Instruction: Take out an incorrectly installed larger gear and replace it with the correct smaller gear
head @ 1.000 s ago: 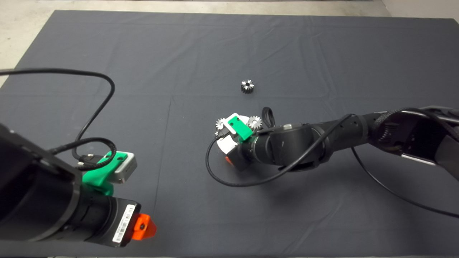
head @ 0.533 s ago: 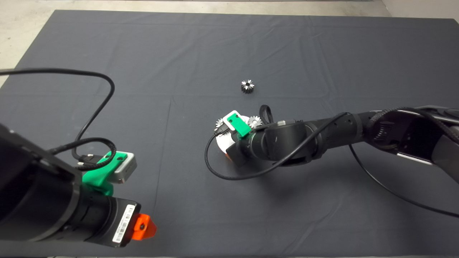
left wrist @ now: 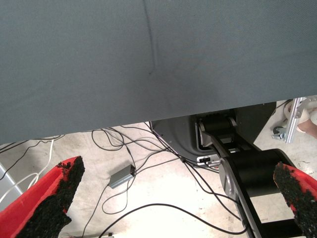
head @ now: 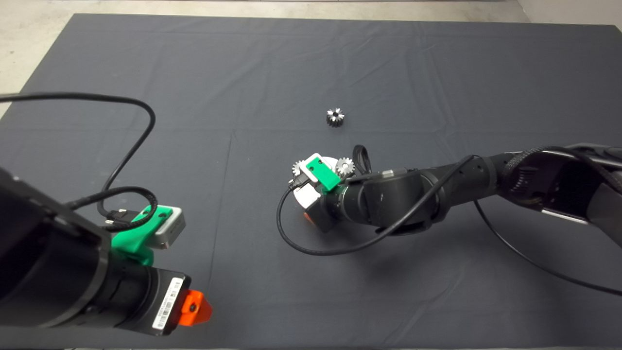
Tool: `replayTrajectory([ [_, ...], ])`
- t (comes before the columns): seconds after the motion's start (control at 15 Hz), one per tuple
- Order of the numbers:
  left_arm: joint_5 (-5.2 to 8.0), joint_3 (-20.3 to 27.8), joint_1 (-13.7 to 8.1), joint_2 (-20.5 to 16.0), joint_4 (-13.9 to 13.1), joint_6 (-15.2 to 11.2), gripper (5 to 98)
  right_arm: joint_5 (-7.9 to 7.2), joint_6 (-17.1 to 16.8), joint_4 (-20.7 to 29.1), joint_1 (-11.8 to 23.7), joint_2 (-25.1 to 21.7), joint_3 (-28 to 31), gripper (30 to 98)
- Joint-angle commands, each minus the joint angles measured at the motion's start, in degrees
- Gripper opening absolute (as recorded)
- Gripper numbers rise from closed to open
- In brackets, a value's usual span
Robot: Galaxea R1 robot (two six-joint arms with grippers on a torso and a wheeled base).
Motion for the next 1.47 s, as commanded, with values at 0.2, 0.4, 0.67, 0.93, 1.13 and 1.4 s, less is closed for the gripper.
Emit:
replayTrajectory([
  [0.2, 1.4, 1.02, -0.89, 0.05, -0.6, -0.52, 98.3, -1.59, -0.06, -0.86, 0.85, -0.44, 0.81, 70.6],
  [0.4, 1.4, 1.02, -0.89, 0.14, -0.6, -0.52, 98.3, -1.68, -0.06, -0.77, 0.76, -1.34, 0.81, 70.6],
  [0.67, 1.4, 1.02, -0.89, 0.14, -0.69, -0.52, 98.3, -1.68, -0.15, -0.77, 0.76, -1.87, 0.73, 70.6],
  [0.93, 1.31, 1.05, -0.89, 0.14, -0.69, -0.52, 98.3, -1.68, -0.24, -0.77, 0.12, -1.87, 0.46, 70.6],
  [1.13, 0.96, 1.07, -0.89, 0.14, -0.69, -0.52, 98.3, -1.68, -0.24, -0.77, -0.3, -1.96, 0.29, 65.2],
  [1.4, 0.96, 1.11, -0.89, 0.14, -0.76, -0.61, 98.3, -1.68, -0.23, -0.68, -0.73, -2.23, 0.29, 65.2],
])
